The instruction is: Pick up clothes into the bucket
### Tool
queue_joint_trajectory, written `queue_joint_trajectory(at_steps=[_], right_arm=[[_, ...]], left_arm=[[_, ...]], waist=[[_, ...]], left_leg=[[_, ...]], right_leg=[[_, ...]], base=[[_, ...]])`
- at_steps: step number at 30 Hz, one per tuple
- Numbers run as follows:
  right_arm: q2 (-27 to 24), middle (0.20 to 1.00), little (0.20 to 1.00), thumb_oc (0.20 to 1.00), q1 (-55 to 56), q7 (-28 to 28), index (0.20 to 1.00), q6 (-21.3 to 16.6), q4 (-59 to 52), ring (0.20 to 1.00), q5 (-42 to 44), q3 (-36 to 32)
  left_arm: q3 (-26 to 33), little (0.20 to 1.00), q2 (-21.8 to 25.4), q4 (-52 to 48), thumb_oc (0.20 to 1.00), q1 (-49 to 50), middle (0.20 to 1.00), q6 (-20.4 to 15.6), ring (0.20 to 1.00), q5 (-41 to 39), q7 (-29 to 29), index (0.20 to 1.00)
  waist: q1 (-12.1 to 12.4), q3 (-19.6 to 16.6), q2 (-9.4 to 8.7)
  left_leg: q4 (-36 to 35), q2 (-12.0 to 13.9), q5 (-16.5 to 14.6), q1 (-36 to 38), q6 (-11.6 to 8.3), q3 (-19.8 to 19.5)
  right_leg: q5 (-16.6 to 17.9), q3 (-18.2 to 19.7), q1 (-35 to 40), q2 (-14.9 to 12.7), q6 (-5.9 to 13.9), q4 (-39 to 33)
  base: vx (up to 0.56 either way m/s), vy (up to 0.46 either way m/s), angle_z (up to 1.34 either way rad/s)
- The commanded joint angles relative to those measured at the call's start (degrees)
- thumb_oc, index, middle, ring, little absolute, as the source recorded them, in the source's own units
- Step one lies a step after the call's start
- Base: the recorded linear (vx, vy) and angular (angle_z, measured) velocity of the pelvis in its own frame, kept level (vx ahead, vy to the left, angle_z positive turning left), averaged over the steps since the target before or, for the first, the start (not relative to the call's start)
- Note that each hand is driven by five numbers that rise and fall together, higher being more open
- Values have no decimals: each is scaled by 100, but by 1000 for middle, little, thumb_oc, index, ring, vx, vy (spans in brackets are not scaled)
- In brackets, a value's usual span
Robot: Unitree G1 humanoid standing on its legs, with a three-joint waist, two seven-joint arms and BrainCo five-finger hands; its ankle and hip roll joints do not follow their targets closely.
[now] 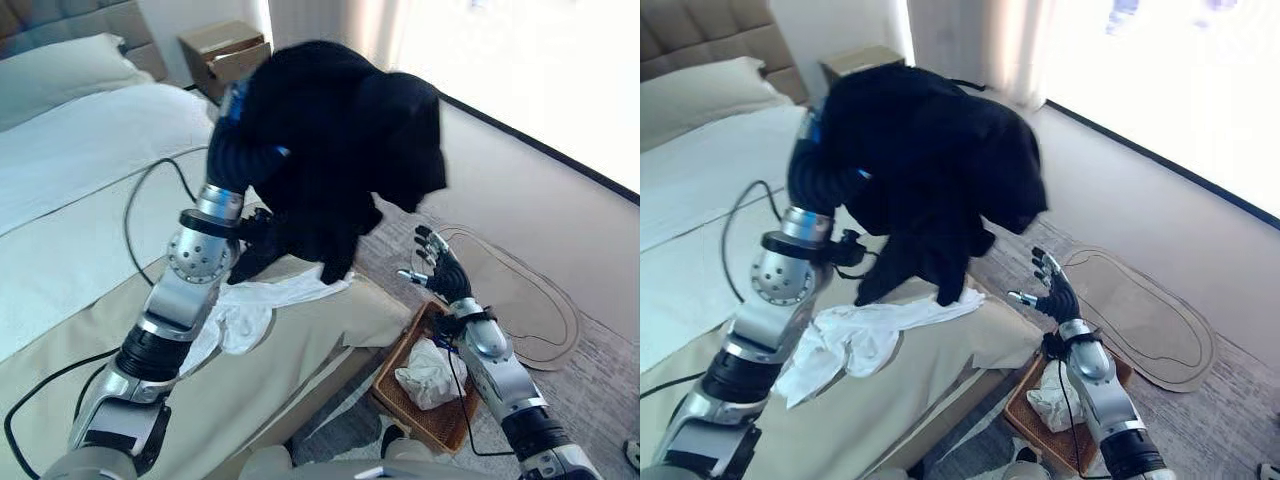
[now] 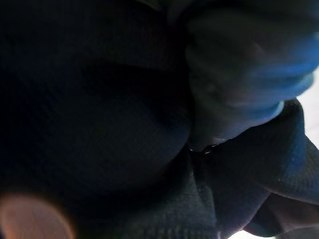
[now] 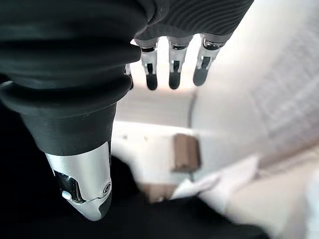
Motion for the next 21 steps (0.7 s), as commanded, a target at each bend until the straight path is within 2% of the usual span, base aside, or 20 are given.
queue_joint_trajectory(at_steps=[1, 7, 10, 16, 20, 21], right_arm=[[-53, 1000, 1000, 1000, -439, -140, 1000, -306, -371, 1000, -77, 182], [-42, 1000, 1000, 1000, -800, -776, 1000, -345, -333, 1000, -415, 35], [-7, 1000, 1000, 1000, -826, -837, 1000, -378, -369, 1000, -291, -32], [32, 1000, 1000, 1000, -824, -674, 1000, -357, -377, 1000, -24, 128], [151, 1000, 1000, 1000, -922, -302, 1000, -330, -240, 1000, 471, 523], [181, 664, 664, 664, -961, -148, 664, -334, -224, 664, 593, 676]], left_arm=[[-47, 200, -216, -89, 200, -583, 200, -222, 200, -533, -141, 200], [-510, 200, -599, 274, 200, -678, 200, -117, 200, -502, -151, 200], [-623, 200, -724, 383, 200, -654, 200, -100, 200, -676, -140, 200], [-835, 200, -952, 466, 200, -755, 200, -43, 200, -877, -194, 200], [-1003, 200, -1148, 491, 200, -919, 200, -6, 200, -975, -254, 200], [-1063, 200, -1199, 518, 200, -969, 200, 1, 200, -963, -270, 200]], waist=[[-40, -285, -88], [-216, -329, -92], [-245, -329, -100], [-263, -328, -127], [-250, -336, -140], [-233, -339, -147]], left_leg=[[32, 423, -124, 42, -170, 95], [47, 472, -164, 142, -170, 218], [44, 481, -167, 158, -169, 232], [69, 490, -179, 162, -174, 230], [96, 491, -192, 172, -182, 234], [99, 489, -192, 167, -185, 225]], right_leg=[[618, 126, -102, -339, 353, -245], [606, 302, -123, -271, 337, -231], [597, 339, -138, -255, 328, -215], [581, 350, -119, -236, 314, -198], [567, 357, -91, -228, 298, -220], [555, 345, -75, -232, 292, -218]], base=[[13, -15, -23], [20, -14, -21], [9, -14, -5], [3, -5, -1], [0, 0, 0], [0, 0, 0]])
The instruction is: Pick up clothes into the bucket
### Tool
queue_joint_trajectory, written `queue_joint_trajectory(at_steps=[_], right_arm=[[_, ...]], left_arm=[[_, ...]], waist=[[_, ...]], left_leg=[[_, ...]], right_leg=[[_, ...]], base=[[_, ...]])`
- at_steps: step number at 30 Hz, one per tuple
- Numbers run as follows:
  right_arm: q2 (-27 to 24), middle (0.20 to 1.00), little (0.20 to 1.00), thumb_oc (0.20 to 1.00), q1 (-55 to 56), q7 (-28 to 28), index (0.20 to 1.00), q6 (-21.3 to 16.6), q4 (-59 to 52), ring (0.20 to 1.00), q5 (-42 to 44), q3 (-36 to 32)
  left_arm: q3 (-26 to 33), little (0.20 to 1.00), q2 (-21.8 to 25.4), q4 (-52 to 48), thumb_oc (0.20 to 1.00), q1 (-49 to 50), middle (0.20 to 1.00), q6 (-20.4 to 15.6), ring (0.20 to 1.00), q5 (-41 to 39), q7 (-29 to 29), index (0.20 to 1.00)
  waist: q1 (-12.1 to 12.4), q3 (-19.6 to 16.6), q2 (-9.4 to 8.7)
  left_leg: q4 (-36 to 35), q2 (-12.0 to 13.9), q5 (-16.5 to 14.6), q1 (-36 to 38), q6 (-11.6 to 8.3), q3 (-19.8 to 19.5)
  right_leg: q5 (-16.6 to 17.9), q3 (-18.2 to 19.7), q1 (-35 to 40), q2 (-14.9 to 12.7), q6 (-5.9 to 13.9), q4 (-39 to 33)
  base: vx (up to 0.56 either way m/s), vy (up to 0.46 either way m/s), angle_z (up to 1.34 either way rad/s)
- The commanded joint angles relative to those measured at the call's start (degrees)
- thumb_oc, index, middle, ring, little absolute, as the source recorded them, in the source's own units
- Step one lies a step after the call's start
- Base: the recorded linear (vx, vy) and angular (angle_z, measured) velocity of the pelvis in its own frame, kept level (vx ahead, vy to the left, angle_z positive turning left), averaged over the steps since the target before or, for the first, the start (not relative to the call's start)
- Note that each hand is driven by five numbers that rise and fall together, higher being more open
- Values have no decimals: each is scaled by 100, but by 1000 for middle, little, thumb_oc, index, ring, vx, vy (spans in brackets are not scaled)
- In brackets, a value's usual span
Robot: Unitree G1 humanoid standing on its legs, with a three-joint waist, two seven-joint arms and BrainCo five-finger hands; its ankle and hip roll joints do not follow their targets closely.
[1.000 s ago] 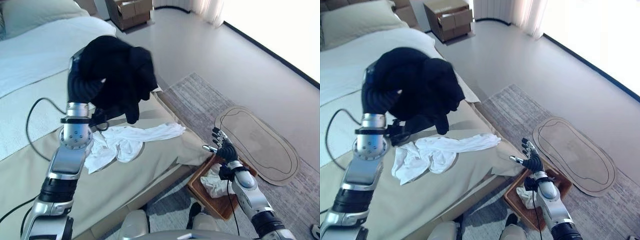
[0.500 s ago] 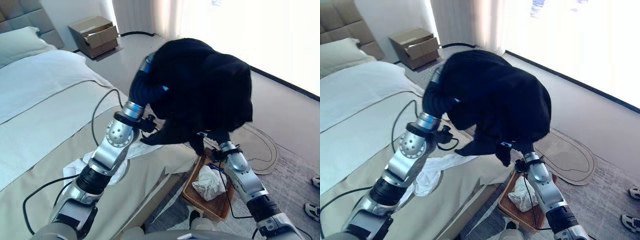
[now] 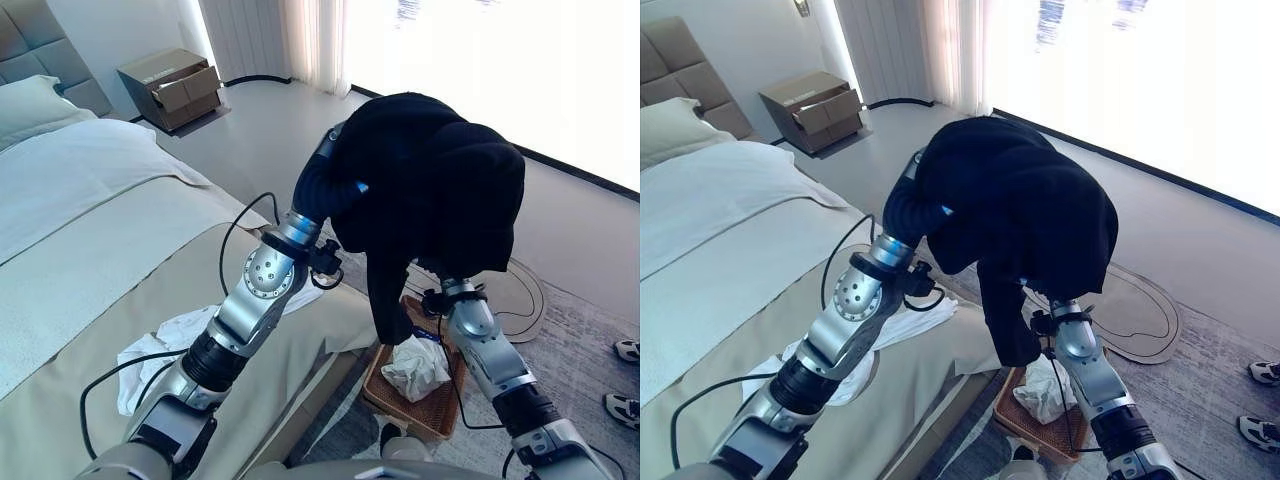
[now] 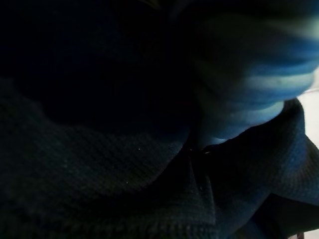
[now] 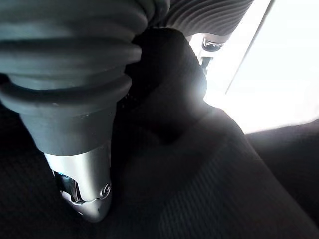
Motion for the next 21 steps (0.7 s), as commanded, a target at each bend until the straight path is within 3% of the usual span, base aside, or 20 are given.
queue_joint_trajectory(at_steps=[1, 2, 11, 21], right_arm=[[198, 457, 457, 457, -623, 345, 457, -344, -216, 457, 476, 199], [209, 200, 200, 200, -655, 397, 200, -354, -191, 200, 547, 274], [209, 200, 200, 200, -399, 522, 200, -454, -185, 200, 793, 179], [241, 200, 200, 200, 463, 373, 200, -676, -356, 200, 1108, -580]], left_arm=[[-75, 200, -216, 239, 200, -847, 200, -254, 200, -262, -28, 200], [-102, 200, -240, 247, 200, -873, 200, -254, 200, -262, -41, 200], [4, 200, -213, 314, 200, -811, 200, -290, 200, -174, -16, 200], [267, 200, 44, 720, 200, -101, 200, -259, 200, 215, 105, 200]], waist=[[61, -165, -230], [71, -169, -233], [79, -201, -205], [-31, -196, -209]], left_leg=[[200, 397, -191, -29, -187, -86], [204, 393, -189, -34, -191, -91], [178, 371, -180, -21, -197, -147], [169, 385, -201, 13, -191, -91]], right_leg=[[457, -13, -62, -356, 318, -98], [454, -17, -52, -358, 314, -96], [440, -130, 47, -378, 318, -120], [433, -95, 28, -362, 323, -115]], base=[[0, 0, 0], [0, 0, 0], [0, 0, 0], [0, 0, 0]])
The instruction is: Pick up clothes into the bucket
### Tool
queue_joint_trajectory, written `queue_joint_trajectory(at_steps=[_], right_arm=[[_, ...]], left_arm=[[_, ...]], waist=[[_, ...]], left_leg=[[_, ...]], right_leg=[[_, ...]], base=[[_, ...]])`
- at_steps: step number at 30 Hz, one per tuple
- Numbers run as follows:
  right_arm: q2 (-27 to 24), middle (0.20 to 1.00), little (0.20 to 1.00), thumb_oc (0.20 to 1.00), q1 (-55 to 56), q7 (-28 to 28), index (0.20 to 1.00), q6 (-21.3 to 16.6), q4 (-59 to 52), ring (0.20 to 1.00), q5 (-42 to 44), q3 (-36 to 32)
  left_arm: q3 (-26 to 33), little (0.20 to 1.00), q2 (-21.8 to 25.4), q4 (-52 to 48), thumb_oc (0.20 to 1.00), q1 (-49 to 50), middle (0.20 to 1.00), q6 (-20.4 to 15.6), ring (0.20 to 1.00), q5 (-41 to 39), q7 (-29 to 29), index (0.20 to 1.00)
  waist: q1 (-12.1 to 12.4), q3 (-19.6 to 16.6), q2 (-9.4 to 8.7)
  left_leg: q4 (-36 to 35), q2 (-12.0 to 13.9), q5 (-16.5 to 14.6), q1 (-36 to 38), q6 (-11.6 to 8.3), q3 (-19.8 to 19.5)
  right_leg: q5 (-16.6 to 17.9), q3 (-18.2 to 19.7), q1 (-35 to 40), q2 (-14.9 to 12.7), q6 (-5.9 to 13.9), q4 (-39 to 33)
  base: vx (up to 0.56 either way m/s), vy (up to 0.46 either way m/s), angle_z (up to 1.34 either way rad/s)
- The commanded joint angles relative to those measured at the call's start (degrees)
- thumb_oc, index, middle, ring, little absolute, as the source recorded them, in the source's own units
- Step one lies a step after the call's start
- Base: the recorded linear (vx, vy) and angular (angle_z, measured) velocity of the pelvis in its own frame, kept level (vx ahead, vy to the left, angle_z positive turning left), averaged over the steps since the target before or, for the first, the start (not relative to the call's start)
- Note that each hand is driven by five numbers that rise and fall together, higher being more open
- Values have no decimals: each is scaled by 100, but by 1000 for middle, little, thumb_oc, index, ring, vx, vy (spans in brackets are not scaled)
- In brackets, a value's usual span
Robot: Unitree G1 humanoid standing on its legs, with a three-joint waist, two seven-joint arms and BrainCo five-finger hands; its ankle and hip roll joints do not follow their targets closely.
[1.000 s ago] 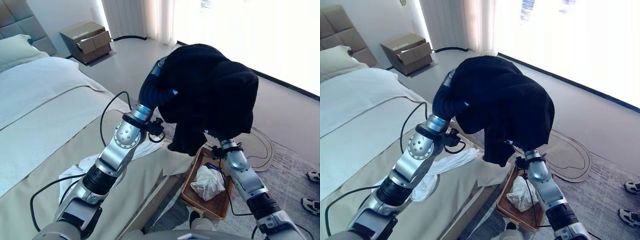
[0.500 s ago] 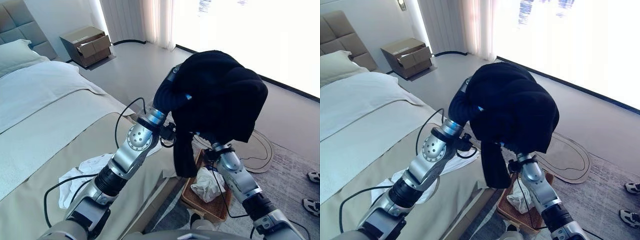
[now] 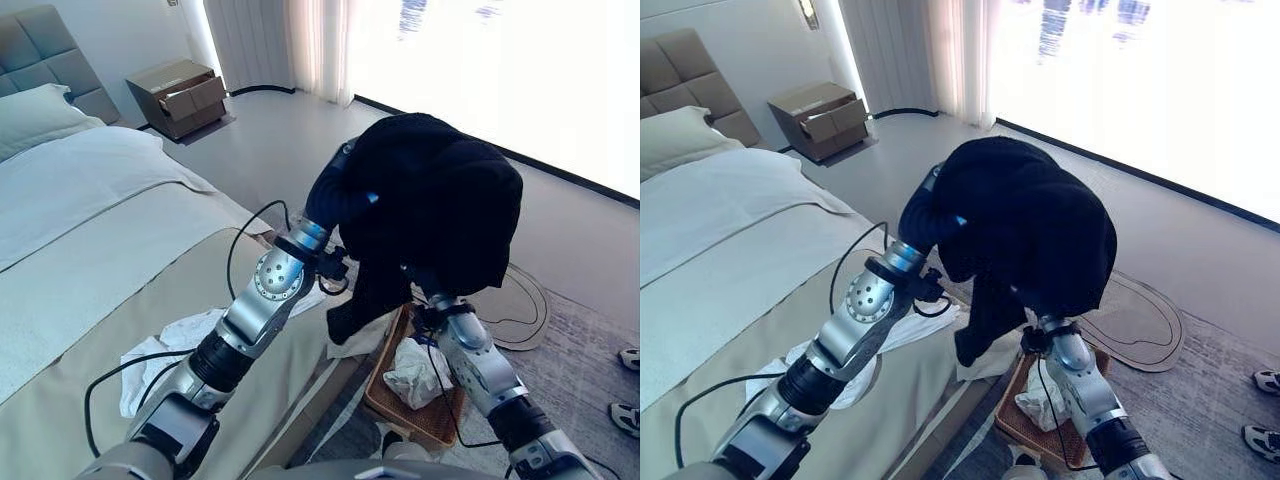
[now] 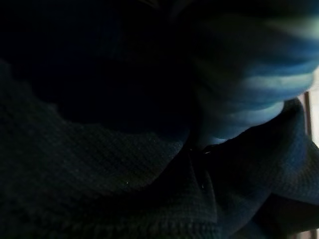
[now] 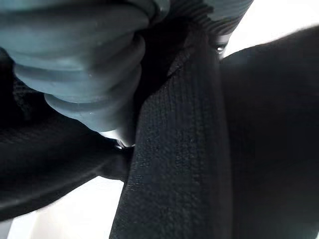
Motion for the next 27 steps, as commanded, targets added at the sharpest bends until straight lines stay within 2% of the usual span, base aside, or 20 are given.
queue_joint_trajectory(at_steps=[1, 6, 10, 11, 12, 14, 15, 17, 19, 23, 27], right_arm=[[151, 200, 200, 200, -124, -61, 200, -551, -347, 200, 285, -437], [302, 200, 200, 200, 225, -137, 200, -779, -343, 200, 765, -1040], [356, 200, 200, 200, 264, -214, 200, -886, -361, 200, 926, -1264], [377, 200, 200, 200, 249, -238, 200, -927, -348, 200, 991, -1311], [373, 200, 200, 200, 220, -265, 200, -952, -344, 200, 1040, -1378], [372, 200, 200, 200, 213, -271, 200, -960, -340, 200, 1072, -1426], [379, 200, 200, 200, 210, -266, 200, -964, -304, 200, 1122, -1546], [386, 200, 200, 200, 219, -274, 200, -981, -278, 200, 1110, -1623], [379, 200, 200, 200, 237, -332, 200, -1006, -272, 200, 1083, -1734], [333, 200, 200, 200, 202, -474, 200, -1150, -440, 200, 1070, -2192], [233, 200, 200, 200, 155, -597, 200, -1313, -477, 200, 1090, -2759]], left_arm=[[314, 200, 57, 242, 200, -206, 200, -261, 200, 177, 83, 200], [328, 200, 61, 770, 200, 217, 200, -235, 200, 414, 37, 200], [185, 200, 93, 1183, 200, 230, 200, -220, 200, 776, 10, 200], [107, 674, 96, 1352, 674, 202, 674, -204, 674, 940, -6, 674], [-55, 1000, 107, 1633, 1000, 117, 1000, -123, 1000, 1233, -123, 1000], [-146, 1000, 106, 1751, 1000, 52, 1000, -114, 1000, 1356, -206, 1000], [-353, 1000, 179, 1818, 1000, -2, 1000, -90, 1000, 1541, -534, 1000], [-452, 1000, 215, 1858, 1000, 14, 1000, -102, 1000, 1573, -676, 1000], [-474, 1000, 254, 1845, 1000, 118, 1000, -100, 1000, 1355, -881, 1000], [-284, 1000, 485, 1710, 1000, 674, 1000, -117, 1000, 320, -1358, 1000], [24, 1000, 969, 1466, 1000, 1342, 1000, -108, 1000, 66, -1719, 1000]], waist=[[-62, -78, -233], [-148, -82, -249], [-198, -80, -247], [-222, -82, -245], [-263, -78, -236], [-268, -75, -226], [-292, -77, -195], [-285, -69, -183], [-286, -64, -157], [-285, -60, -96], [-230, -77, -67]], left_leg=[[188, 390, -198, -24, -193, -75], [154, 404, -199, -25, -197, -26], [154, 408, -207, -20, -199, -3], [158, 408, -211, -21, -201, 3], [162, 416, -213, -29, -203, 10], [167, 413, -216, -42, -201, 9], [169, 397, -230, -39, -190, 4], [164, 388, -238, -24, -183, 10], [144, 378, -237, -8, -177, 23], [110, 348, -245, 10, -169, 43], [111, 338, -252, -4, -172, 40]], right_leg=[[436, -72, -15, -356, 324, -106], [433, -3, -73, -327, 327, -98], [425, 29, -99, -323, 329, -82], [425, 42, -111, -321, 331, -79], [430, 62, -131, -324, 340, -75], [427, 68, -144, -324, 344, -66], [429, 72, -151, -330, 352, -58], [426, 66, -138, -333, 360, -54], [426, 62, -130, -338, 363, -60], [447, 100, -147, -349, 366, -89], [442, 108, -156, -343, 363, -98]], base=[[-3, -2, -4], [2, -6, -4], [2, -3, -2], [-7, -4, -7], [-14, 0, -6], [-7, 6, -4], [0, 0, 0], [0, 0, 0], [0, 0, 0], [6, 3, -3], [6, 2, -2]])
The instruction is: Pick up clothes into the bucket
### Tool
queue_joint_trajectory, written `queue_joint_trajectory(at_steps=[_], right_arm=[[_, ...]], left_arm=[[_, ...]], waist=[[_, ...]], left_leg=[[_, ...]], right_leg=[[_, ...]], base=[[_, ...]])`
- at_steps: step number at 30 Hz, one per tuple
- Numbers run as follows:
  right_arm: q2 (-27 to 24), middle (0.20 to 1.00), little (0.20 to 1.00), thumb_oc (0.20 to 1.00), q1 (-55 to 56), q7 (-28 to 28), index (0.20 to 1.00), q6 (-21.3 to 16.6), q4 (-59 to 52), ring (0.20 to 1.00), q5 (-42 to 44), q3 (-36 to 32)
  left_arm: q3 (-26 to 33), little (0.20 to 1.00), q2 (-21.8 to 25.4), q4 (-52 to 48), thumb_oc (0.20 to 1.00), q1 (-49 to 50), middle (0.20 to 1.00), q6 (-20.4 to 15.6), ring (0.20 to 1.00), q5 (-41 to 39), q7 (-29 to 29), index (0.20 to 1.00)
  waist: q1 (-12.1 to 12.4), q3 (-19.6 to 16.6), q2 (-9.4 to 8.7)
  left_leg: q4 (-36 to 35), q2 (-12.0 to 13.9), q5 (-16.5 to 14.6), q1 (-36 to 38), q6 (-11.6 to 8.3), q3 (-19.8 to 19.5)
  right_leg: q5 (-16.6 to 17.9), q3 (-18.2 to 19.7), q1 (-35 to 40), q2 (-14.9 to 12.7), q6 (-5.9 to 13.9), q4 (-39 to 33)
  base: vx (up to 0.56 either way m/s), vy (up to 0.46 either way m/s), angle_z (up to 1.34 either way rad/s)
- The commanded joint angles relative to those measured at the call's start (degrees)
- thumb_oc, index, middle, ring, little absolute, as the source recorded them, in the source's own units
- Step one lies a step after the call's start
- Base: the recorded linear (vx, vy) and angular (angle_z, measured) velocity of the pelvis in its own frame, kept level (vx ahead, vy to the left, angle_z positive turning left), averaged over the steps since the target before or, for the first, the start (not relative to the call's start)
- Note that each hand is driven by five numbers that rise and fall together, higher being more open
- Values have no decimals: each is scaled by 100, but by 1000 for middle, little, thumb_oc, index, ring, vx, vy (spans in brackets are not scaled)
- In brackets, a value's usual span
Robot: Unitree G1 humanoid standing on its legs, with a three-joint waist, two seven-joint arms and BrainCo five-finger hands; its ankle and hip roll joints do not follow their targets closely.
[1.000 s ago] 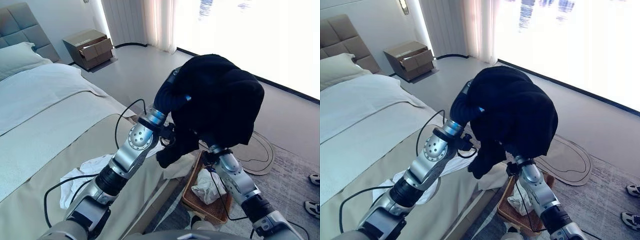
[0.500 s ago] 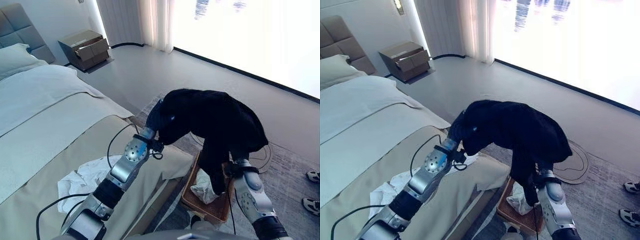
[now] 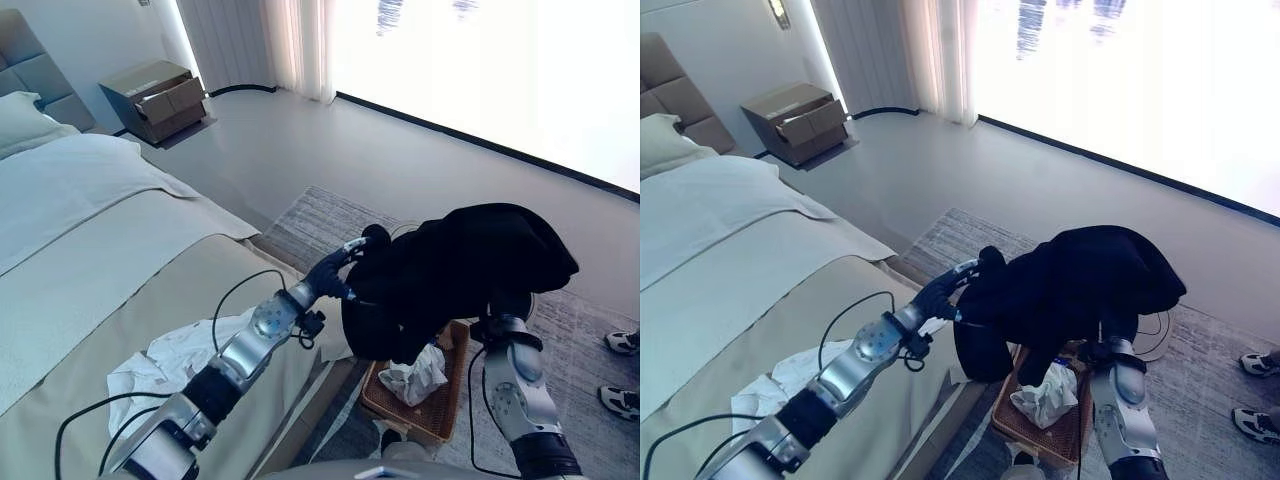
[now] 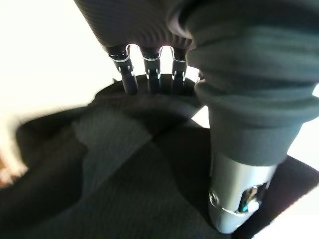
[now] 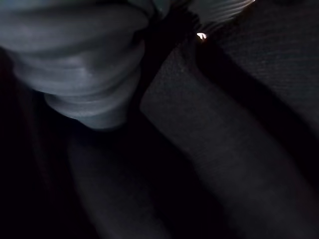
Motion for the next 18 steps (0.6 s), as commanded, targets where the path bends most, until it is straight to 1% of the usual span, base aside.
queue_joint_trajectory(at_steps=[1, 2, 4, 8, 9, 10, 12, 18], right_arm=[[-187, 200, 200, 200, -511, -93, 200, -680, -507, 200, 23, -620], [-243, 200, 200, 200, -511, -111, 200, -680, -498, 200, -51, -692], [-335, 200, 200, 200, -507, -166, 200, -693, -555, 200, -197, -866], [-420, 200, 200, 200, -517, -272, 200, -762, -615, 200, -389, -1274], [-448, 200, 200, 200, -523, -374, 200, -842, -626, 200, -471, -1447], [-444, 200, 200, 200, -520, -381, 200, -840, -633, 200, -480, -1441], [-504, 200, 200, 200, -538, -529, 200, -898, -600, 200, -603, -1612], [-540, 200, 200, 200, -408, -505, 200, -828, -368, 200, -623, -1607]], left_arm=[[597, 1000, 368, -231, 1000, 94, 1000, -280, 1000, -468, -381, 1000], [755, 1000, 496, -274, 1000, 272, 1000, -262, 1000, -606, -472, 1000], [1081, 1000, 598, -295, 1000, 626, 1000, -243, 1000, -1013, -612, 1000], [1681, 1000, 502, -233, 1000, 1211, 1000, -202, 1000, -1723, -778, 1000], [1888, 1000, 504, -237, 1000, 1410, 1000, -287, 1000, -1629, -700, 1000], [1893, 1000, 502, -248, 1000, 1423, 1000, -287, 1000, -1619, -694, 1000], [2090, 1000, 546, -298, 1000, 1587, 1000, -362, 1000, -1489, -608, 1000], [2372, 1000, 397, -426, 1000, 1735, 1000, -455, 1000, -1492, -510, 1000]], waist=[[-53, -26, -129], [-40, -36, -133], [4, -47, -127], [102, -49, -133], [142, -50, -130], [137, -51, -130], [182, -35, -137], [226, 0, -154]], left_leg=[[387, 332, -259, -155, -174, -138], [391, 333, -264, -153, -176, -139], [394, 333, -267, -152, -181, -156], [420, 329, -271, -169, -177, -204], [427, 331, -275, -175, -172, -224], [429, 331, -276, -175, -172, -225], [440, 324, -281, -189, -163, -247], [474, 310, -290, -230, -153, -269]], right_leg=[[385, -10, -187, -400, 335, 172], [381, -18, -180, -399, 332, 173], [375, -29, -163, -396, 330, 166], [363, -63, -136, -392, 323, 162], [363, -83, -115, -395, 319, 163], [363, -84, -113, -395, 319, 162], [362, -105, -109, -398, 320, 159], [361, -96, -139, -400, 314, 168]], base=[[0, 0, 0], [0, 0, 0], [6, 1, -2], [0, -1, 1], [6, 2, 4], [0, 0, 0], [0, 0, 0], [-2, 0, 1]])
